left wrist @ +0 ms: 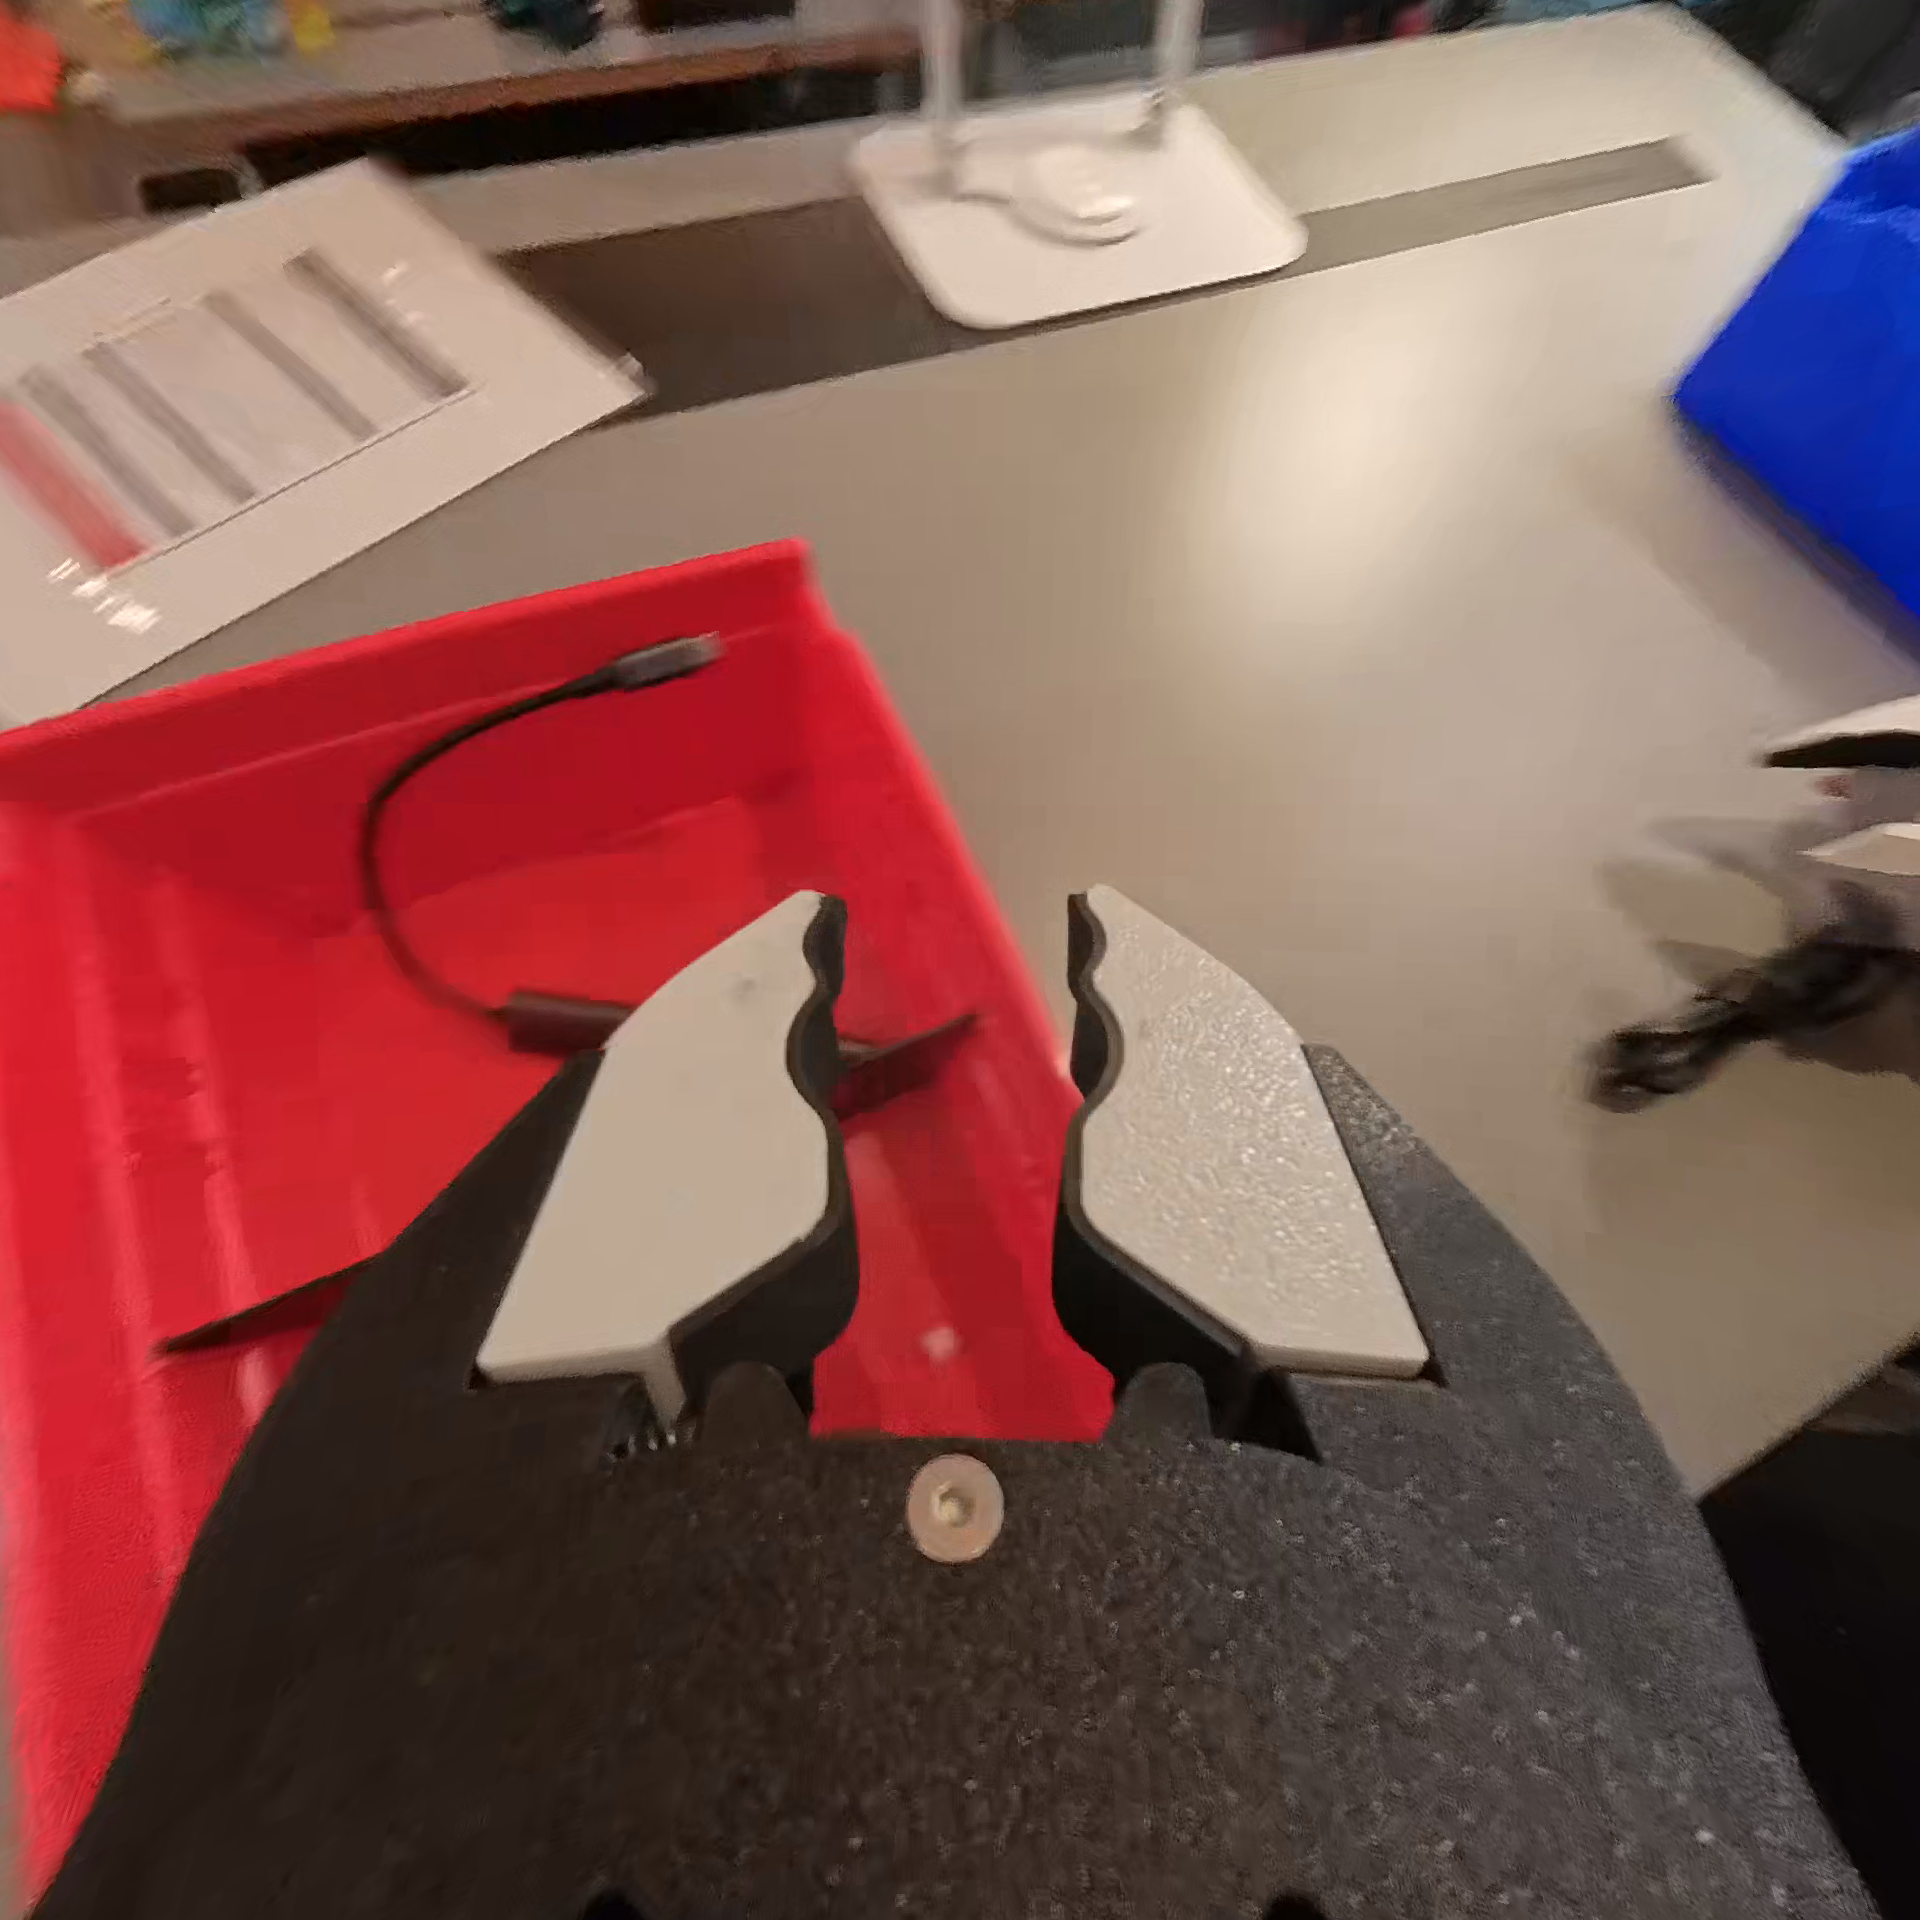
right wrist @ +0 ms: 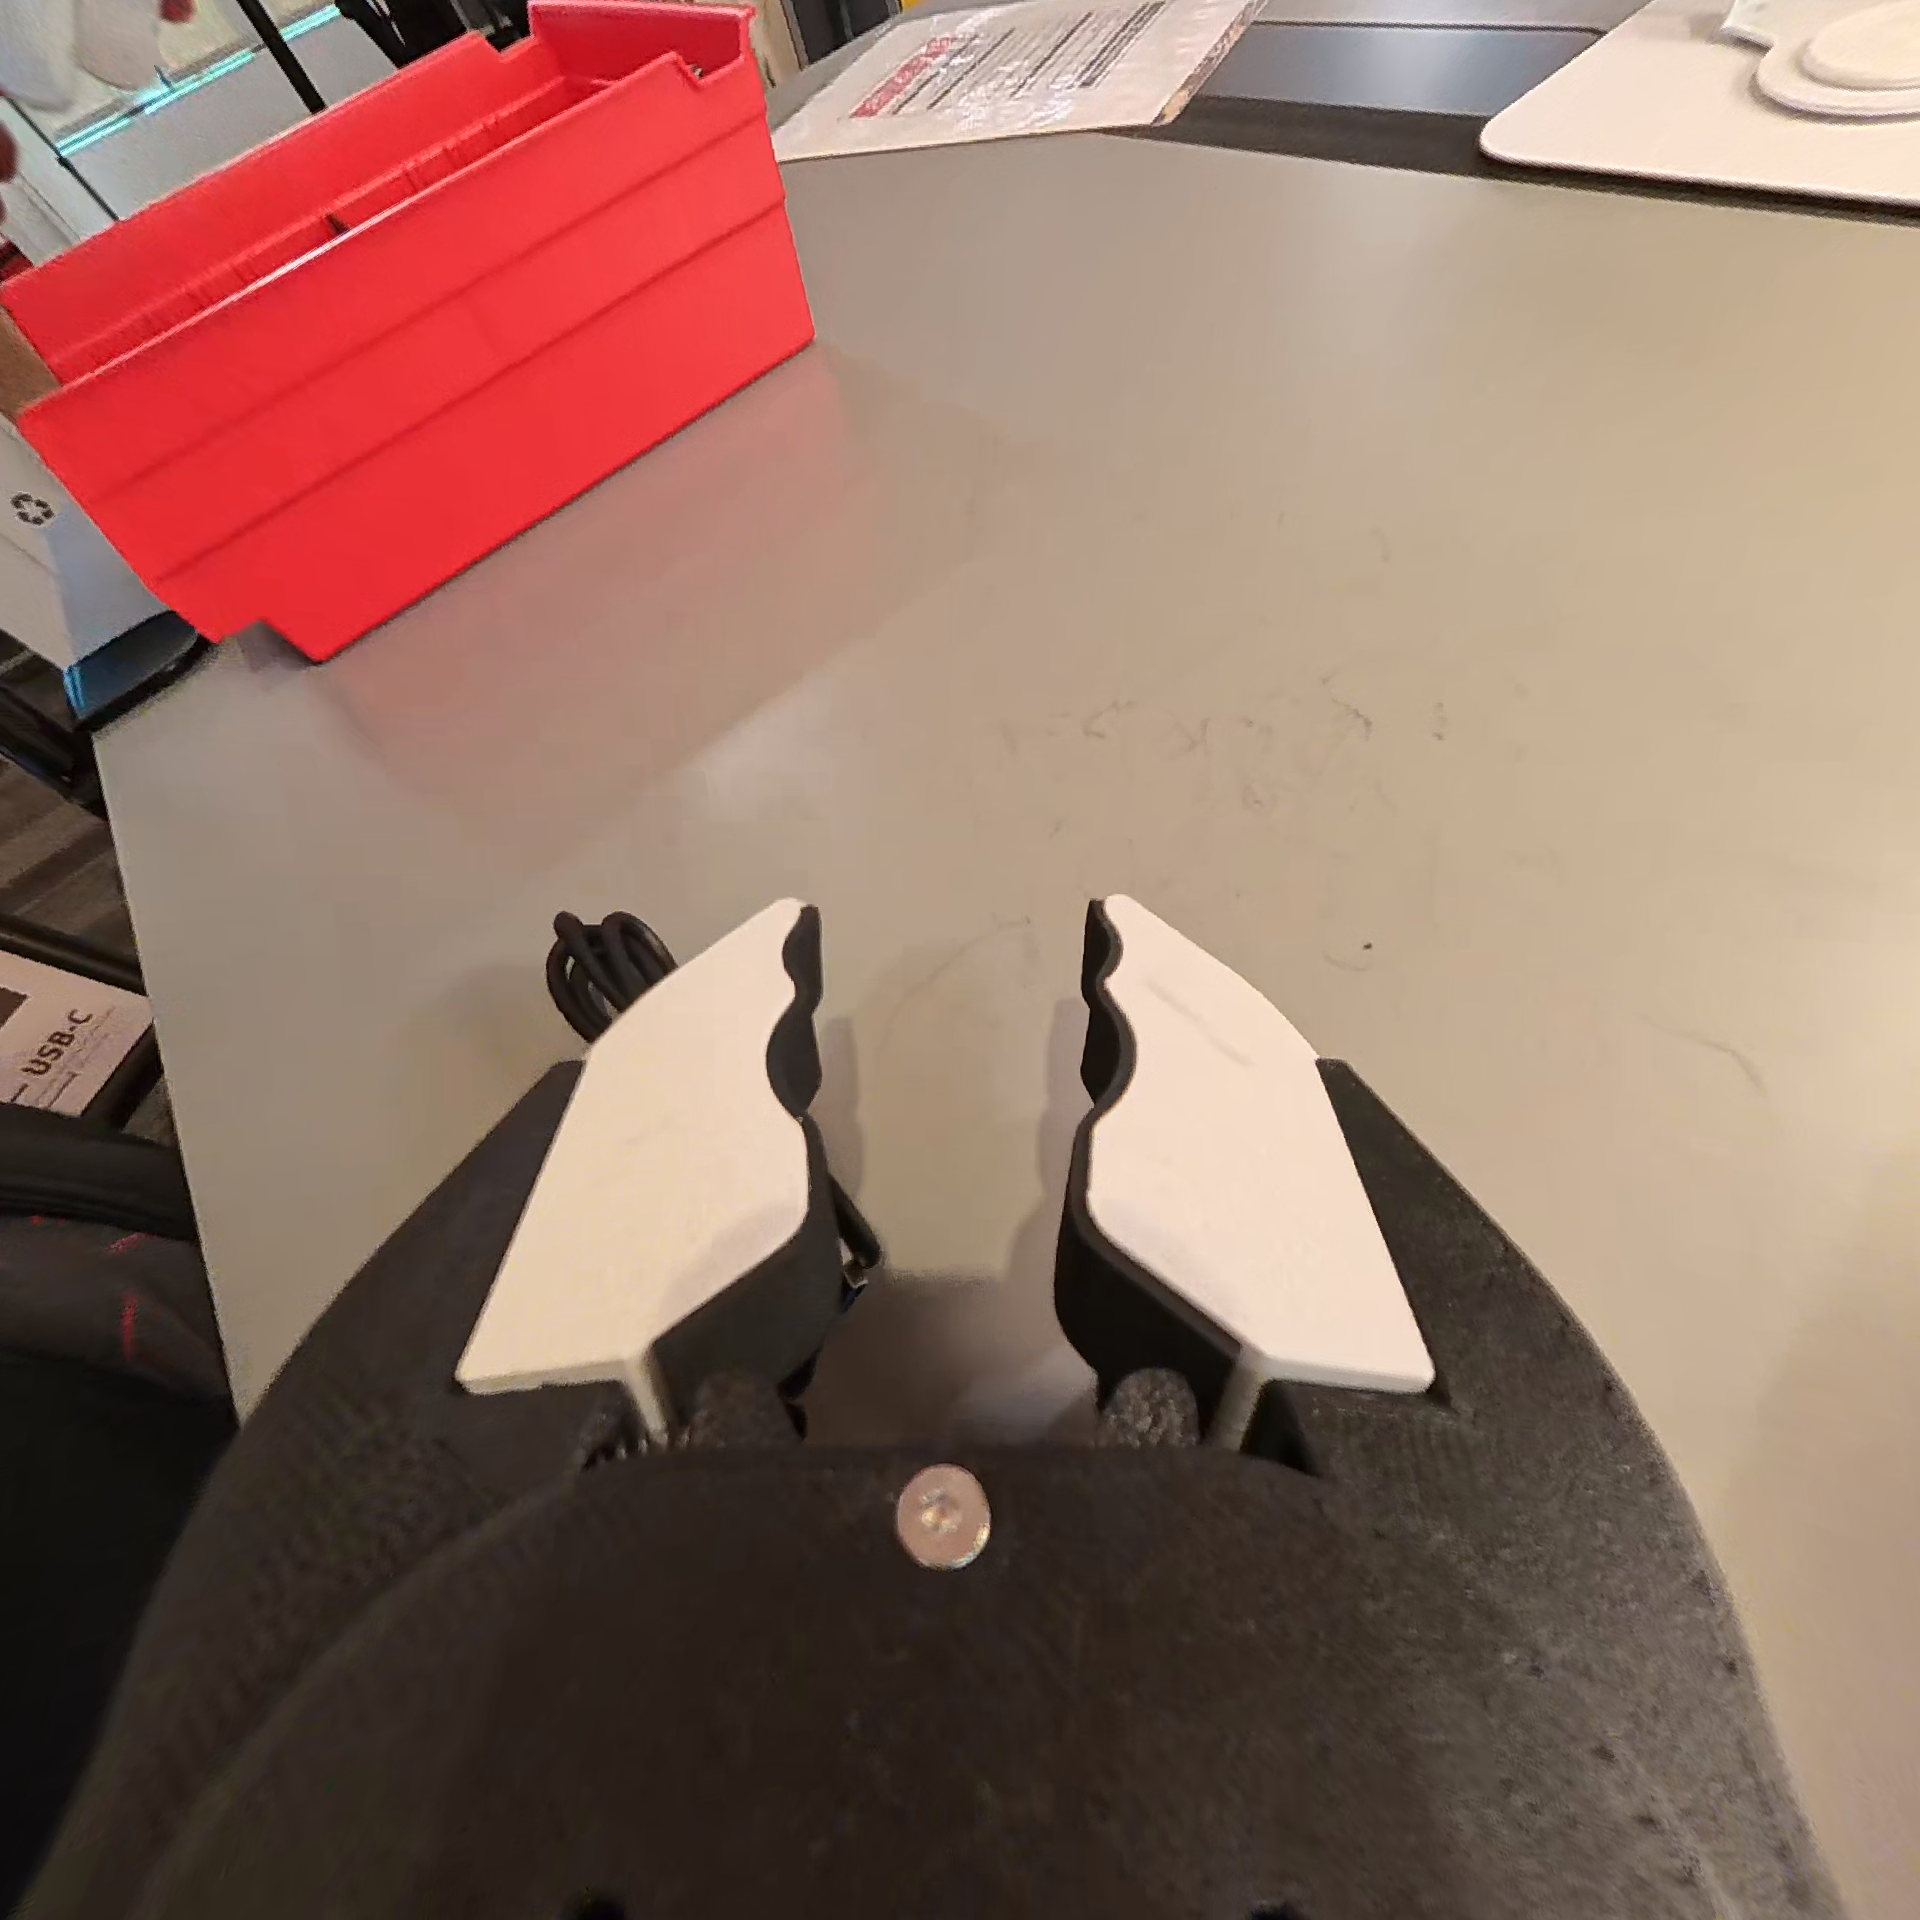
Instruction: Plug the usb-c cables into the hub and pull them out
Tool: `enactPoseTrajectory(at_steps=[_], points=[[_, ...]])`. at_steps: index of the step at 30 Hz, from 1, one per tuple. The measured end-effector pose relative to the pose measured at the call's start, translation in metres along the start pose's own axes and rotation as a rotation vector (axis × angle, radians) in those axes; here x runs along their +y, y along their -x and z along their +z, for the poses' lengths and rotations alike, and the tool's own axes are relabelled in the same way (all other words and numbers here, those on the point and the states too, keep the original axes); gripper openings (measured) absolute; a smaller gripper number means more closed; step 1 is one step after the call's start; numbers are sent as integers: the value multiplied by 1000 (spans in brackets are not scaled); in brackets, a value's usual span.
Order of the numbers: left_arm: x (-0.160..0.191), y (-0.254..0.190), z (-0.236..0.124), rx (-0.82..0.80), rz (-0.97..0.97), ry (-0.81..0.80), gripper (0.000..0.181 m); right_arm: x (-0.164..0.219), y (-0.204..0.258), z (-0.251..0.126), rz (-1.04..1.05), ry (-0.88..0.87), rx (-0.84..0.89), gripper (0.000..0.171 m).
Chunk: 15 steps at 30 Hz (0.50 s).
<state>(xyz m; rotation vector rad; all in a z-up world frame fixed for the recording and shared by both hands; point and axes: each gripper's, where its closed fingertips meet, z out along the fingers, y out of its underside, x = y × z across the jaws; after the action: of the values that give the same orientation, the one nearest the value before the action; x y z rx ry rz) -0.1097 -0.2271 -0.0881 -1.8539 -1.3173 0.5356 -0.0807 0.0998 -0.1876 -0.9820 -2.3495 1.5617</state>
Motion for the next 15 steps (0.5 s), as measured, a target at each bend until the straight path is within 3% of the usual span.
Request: enactPoseTrajectory(at_steps=[8,15], points=[[45,138,59,-215,-52,358,41,4,-2,6,-40,49,26,48],[63,177,93,-281,-10,575,37,14,-3,-8,-99,82,102,48]])
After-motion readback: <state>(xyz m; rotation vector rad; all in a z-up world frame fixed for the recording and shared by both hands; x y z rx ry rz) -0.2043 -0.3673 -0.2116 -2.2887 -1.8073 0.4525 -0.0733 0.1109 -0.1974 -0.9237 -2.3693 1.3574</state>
